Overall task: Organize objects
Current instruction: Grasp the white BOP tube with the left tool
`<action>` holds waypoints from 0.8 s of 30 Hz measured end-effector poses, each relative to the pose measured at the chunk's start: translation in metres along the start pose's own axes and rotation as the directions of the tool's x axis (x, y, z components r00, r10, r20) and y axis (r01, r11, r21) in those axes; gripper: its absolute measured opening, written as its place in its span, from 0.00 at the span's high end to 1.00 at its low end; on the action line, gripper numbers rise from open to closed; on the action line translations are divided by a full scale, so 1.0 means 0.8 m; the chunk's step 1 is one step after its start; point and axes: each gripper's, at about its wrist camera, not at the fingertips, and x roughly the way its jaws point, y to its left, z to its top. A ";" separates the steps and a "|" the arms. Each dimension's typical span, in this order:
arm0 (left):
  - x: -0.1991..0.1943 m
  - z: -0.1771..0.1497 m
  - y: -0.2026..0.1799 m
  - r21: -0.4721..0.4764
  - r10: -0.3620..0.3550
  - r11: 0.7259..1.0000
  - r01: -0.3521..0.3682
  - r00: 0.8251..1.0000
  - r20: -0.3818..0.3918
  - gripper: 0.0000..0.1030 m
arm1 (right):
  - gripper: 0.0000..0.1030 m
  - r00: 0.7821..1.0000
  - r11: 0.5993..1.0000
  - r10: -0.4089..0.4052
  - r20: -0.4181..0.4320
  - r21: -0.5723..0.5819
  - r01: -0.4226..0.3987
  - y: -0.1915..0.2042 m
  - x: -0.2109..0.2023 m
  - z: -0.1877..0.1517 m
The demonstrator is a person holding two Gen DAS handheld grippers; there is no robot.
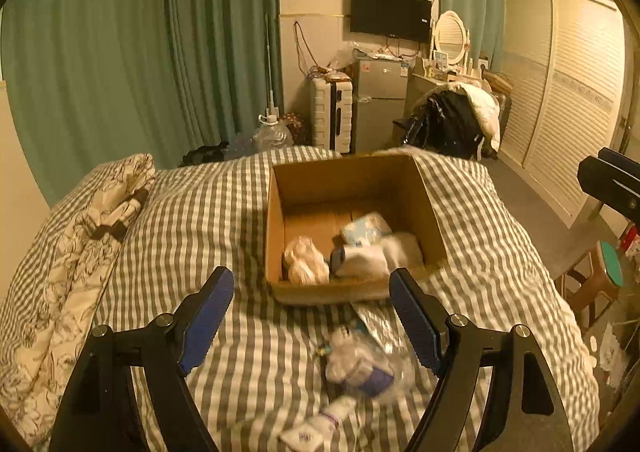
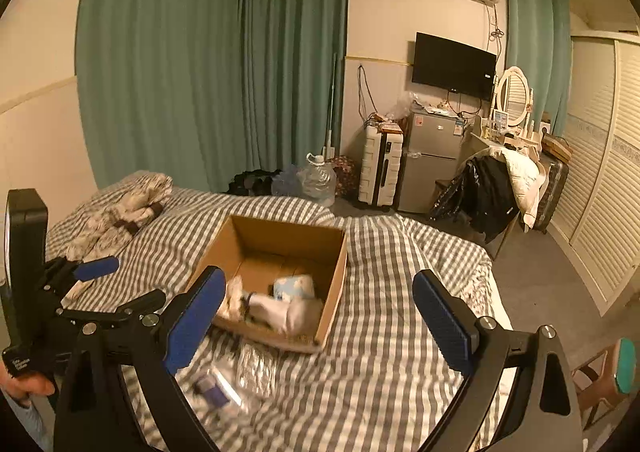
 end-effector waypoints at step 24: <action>0.131 -0.166 -0.046 0.209 -0.010 0.974 0.092 0.932 -0.362 0.37 | 0.08 0.944 0.996 0.057 -0.326 0.088 -0.029 0.023 0.109 -0.195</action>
